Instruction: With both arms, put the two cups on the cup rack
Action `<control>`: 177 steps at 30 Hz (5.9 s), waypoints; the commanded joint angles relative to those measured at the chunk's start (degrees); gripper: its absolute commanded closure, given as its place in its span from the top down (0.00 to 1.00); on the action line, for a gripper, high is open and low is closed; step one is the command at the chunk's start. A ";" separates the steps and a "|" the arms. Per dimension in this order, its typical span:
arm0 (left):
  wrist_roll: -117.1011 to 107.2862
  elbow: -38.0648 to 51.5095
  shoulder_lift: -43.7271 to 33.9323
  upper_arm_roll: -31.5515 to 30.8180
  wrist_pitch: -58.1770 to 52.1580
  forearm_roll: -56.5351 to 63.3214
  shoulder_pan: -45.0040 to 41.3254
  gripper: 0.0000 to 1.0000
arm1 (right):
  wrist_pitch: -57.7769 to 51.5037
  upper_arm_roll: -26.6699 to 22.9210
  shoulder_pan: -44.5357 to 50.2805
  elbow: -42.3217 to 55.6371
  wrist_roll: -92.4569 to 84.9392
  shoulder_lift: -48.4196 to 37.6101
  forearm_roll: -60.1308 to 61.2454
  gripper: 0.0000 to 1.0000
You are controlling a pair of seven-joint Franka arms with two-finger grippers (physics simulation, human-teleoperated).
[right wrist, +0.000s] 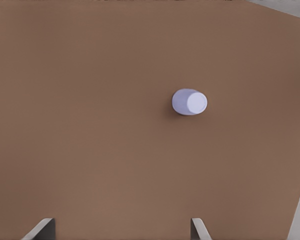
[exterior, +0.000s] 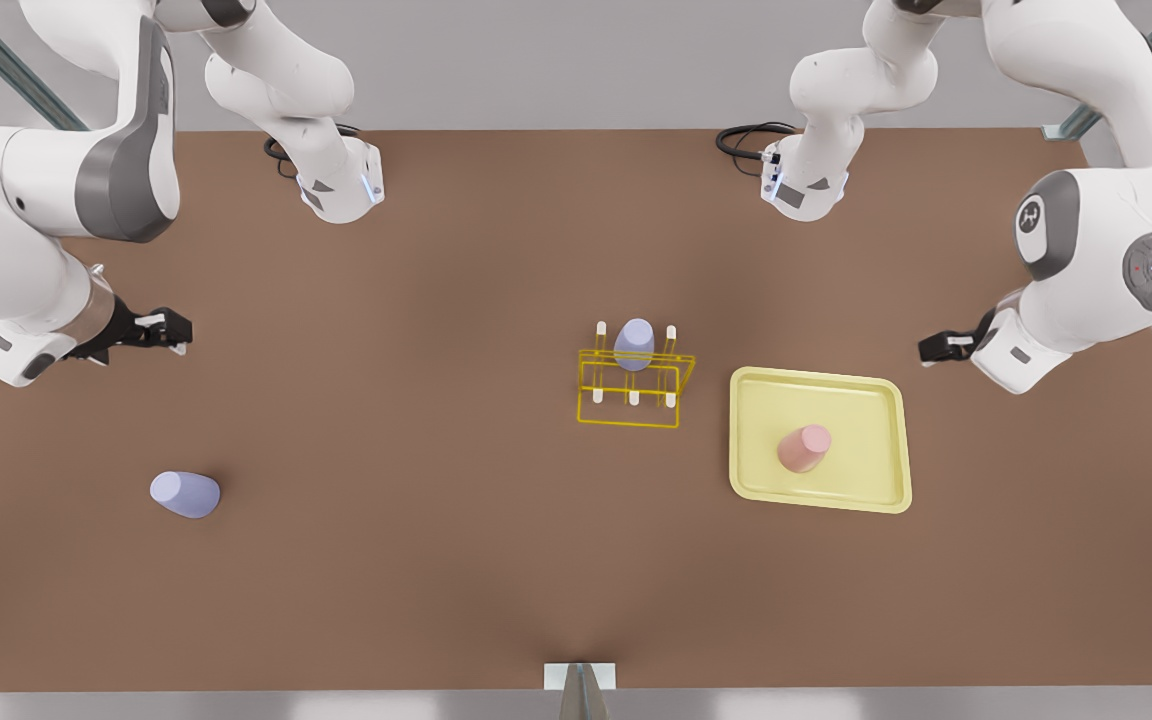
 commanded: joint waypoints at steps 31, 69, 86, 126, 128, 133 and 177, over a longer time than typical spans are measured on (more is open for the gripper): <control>5.37 -27.49 15.43 0.28 55.97 -1.06 -8.42 1.00 | 35.88 -1.32 -14.86 2.83 -1.38 36.77 1.76 1.00; 4.14 -26.70 20.00 0.98 59.84 -1.50 -9.74 0.78 | 47.57 -1.23 -15.65 -9.13 -1.29 34.05 2.02 1.00; -25.65 -7.63 15.43 -1.74 25.38 -1.41 -23.80 0.78 | 46.08 -0.71 -15.57 -8.95 -1.56 33.17 2.37 0.76; 2.91 11.36 10.68 -2.18 -4.33 -0.09 -0.33 1.00 | 41.24 22.85 20.03 4.76 31.58 31.67 2.46 0.77; 2.91 11.36 11.04 -2.18 -4.23 -0.18 -0.25 1.00 | 40.54 23.64 20.03 4.67 31.40 31.67 2.46 0.77; 2.91 11.36 11.83 -2.18 -4.15 -0.18 -0.16 1.00 | 38.08 26.19 19.77 5.20 31.40 31.50 2.81 0.77; 3.00 11.88 12.79 -2.62 -4.32 -1.94 1.07 1.00 | 1.87 4.66 3.16 4.15 18.31 8.48 -2.91 1.00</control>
